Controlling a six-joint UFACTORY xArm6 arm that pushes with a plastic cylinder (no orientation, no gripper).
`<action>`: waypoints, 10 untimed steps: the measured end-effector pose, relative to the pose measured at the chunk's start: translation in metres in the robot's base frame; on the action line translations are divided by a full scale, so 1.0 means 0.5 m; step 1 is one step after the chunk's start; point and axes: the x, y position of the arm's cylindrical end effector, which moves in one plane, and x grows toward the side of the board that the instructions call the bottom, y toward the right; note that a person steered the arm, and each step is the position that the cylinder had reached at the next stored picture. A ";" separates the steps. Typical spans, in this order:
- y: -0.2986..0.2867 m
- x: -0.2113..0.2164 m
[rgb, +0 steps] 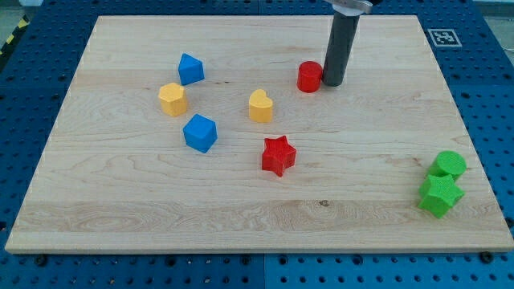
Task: Push the red circle towards top center
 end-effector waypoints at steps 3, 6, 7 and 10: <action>-0.017 0.035; -0.064 -0.024; -0.043 -0.059; -0.118 -0.062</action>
